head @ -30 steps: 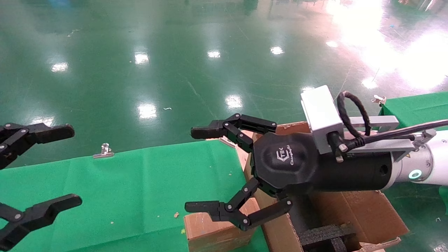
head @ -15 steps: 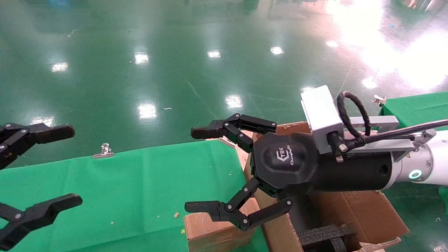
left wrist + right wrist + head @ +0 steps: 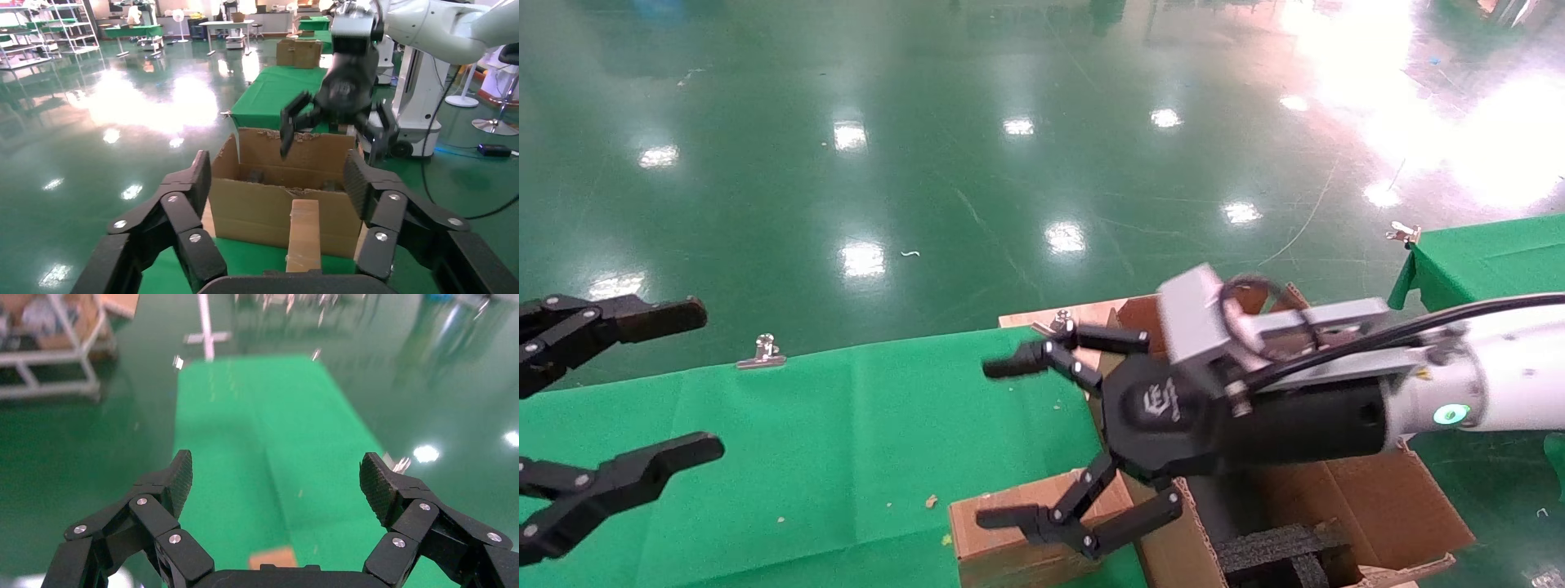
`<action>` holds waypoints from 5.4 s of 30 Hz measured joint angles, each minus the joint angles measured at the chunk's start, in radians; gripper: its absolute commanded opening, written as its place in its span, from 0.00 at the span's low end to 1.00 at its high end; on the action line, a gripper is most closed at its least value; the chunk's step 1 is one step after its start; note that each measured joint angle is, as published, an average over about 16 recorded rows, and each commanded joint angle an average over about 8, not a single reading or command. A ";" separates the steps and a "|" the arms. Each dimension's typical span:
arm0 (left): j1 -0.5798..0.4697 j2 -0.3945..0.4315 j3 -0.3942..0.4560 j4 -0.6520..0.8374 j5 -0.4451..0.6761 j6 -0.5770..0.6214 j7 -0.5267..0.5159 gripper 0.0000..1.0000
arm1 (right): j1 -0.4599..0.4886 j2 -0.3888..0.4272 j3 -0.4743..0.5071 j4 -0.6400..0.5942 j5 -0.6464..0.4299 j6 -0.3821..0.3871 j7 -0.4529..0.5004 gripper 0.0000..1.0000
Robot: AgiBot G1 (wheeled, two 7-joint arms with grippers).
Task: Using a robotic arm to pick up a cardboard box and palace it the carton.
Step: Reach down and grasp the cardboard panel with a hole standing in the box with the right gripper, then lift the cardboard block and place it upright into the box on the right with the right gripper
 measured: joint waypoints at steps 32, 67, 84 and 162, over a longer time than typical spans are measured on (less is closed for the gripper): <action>0.000 0.000 0.000 0.000 0.000 0.000 0.000 0.66 | 0.515 -0.266 -0.678 -0.206 -0.475 -0.045 -0.089 1.00; 0.000 0.000 0.000 0.000 0.000 0.000 0.000 1.00 | 0.566 -0.335 -0.773 -0.291 -0.489 -0.038 -0.169 0.00; 0.000 0.000 0.000 0.000 0.000 0.000 0.000 1.00 | 0.573 -0.331 -0.775 -0.291 -0.485 -0.035 -0.171 0.00; 0.000 0.000 0.000 0.000 0.000 0.000 0.000 1.00 | 1.084 0.313 -1.457 -0.545 -0.135 0.180 0.075 0.00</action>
